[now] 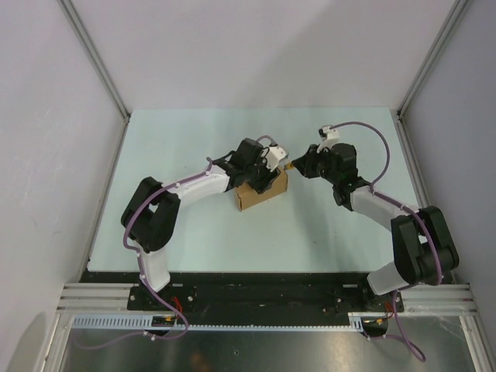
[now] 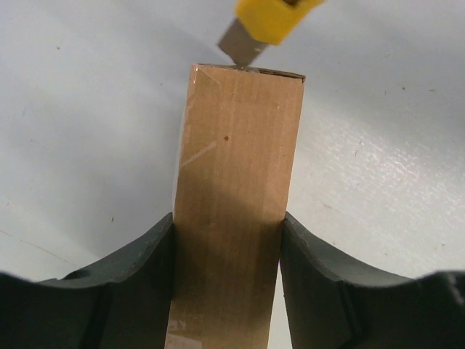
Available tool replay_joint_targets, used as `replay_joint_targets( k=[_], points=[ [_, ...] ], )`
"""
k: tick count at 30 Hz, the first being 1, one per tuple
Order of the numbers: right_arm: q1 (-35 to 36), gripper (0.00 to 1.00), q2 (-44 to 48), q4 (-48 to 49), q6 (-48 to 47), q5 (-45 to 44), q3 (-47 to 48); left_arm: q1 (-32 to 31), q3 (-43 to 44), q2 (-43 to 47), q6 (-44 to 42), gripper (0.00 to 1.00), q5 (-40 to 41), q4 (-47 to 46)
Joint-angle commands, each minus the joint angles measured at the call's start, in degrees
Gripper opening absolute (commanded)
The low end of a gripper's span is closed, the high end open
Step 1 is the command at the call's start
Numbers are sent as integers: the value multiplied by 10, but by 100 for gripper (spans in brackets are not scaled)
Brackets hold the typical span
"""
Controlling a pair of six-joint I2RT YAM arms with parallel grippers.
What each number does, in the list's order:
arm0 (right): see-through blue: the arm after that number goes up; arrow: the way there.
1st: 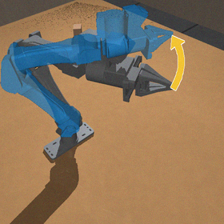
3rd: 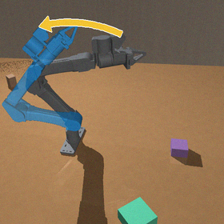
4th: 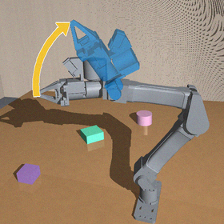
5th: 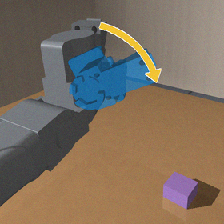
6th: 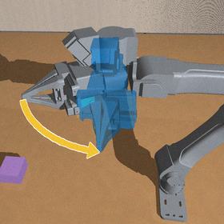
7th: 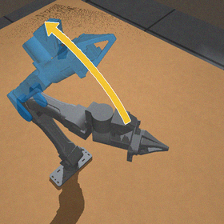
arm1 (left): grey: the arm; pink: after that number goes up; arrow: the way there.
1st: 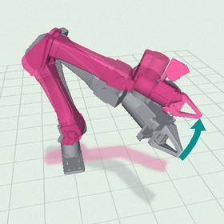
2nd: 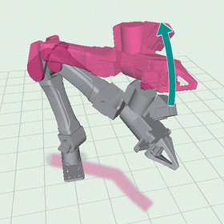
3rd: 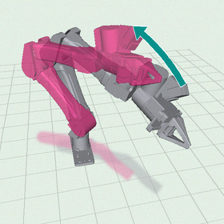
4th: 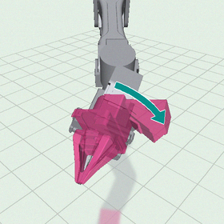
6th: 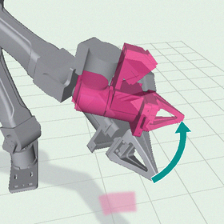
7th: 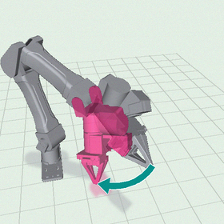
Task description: Unpack the express box
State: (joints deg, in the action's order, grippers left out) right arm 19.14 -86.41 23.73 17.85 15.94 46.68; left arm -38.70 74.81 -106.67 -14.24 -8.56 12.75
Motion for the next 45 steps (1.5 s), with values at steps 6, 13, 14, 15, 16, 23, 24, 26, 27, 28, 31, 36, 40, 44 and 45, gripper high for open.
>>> replay_joint_targets(
  k=[6,13,14,15,16,23,24,26,27,28,31,36,40,44,45],
  points=[
    [11,0,53,-100,-33,4,-15,25,-10,-46,-31,10,16,62],
    [5,0,91,-102,-19,10,-16,25,-16,-38,-28,11,14,62],
    [-1,0,97,-96,-7,15,-15,25,-18,-34,-25,12,14,62],
    [-6,0,108,-91,0,18,-14,24,-19,-31,-25,13,13,62],
    [-17,0,113,-86,7,27,-12,24,-19,-28,-25,13,9,61],
    [-44,0,98,-85,49,13,17,13,-13,-14,-21,22,13,61],
    [-45,0,90,-77,58,8,18,10,-11,-12,-21,26,13,62],
    [-50,0,57,-61,73,3,23,4,-5,-7,-18,32,23,62],
    [-52,0,43,-41,79,4,32,2,-3,-6,-18,35,25,62],
    [-52,0,26,-33,83,1,39,-1,0,1,-18,36,28,62],
    [-50,0,-52,-16,100,17,88,-6,2,9,-18,45,28,62],
    [-42,0,-155,32,138,18,133,-8,7,16,-10,72,53,62],
    [-31,0,-204,26,135,29,174,-8,13,30,3,80,66,62],
    [-16,0,-228,39,137,58,182,-6,17,65,15,84,75,62],
    [-14,0,-232,40,139,65,183,-6,17,81,18,85,78,62]
  ],
)
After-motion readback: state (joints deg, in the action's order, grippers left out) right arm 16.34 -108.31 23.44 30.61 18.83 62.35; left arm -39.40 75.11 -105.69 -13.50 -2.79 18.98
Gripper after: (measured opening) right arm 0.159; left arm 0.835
